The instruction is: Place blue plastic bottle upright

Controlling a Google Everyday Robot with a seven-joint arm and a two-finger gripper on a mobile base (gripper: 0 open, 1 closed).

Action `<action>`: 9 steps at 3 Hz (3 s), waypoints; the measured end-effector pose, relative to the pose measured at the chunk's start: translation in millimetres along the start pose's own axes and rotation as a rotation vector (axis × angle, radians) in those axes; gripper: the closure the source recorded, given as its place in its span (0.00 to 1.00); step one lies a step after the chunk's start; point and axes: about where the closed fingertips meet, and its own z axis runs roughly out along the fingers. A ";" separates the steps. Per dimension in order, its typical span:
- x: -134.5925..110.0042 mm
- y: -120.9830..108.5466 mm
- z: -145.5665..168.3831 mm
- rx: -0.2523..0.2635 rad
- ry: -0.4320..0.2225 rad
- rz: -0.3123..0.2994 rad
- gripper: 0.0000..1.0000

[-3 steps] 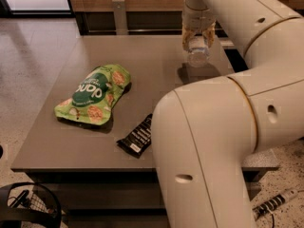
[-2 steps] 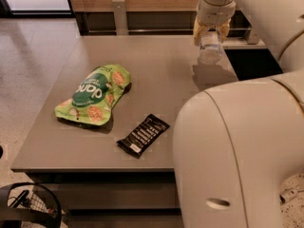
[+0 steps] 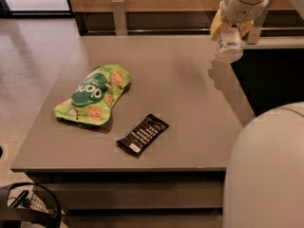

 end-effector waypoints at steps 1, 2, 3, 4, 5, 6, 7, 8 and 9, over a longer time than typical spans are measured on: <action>-14.5 -11.3 -17.4 -0.103 -0.142 -0.101 1.00; -28.2 -10.2 -27.7 -0.212 -0.256 -0.210 1.00; -37.9 -0.7 -29.6 -0.322 -0.346 -0.305 1.00; -41.0 23.7 -24.7 -0.459 -0.434 -0.422 1.00; -36.5 46.7 -19.3 -0.541 -0.510 -0.556 1.00; -21.8 67.9 -12.9 -0.608 -0.616 -0.722 1.00; -15.6 82.7 -8.2 -0.631 -0.705 -0.851 1.00; -15.6 82.8 -8.1 -0.631 -0.705 -0.851 1.00; -14.3 84.9 -7.7 -0.677 -0.726 -0.807 1.00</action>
Offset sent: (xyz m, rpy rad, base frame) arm 0.0147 -0.0168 0.0616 0.1219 -0.3940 0.4913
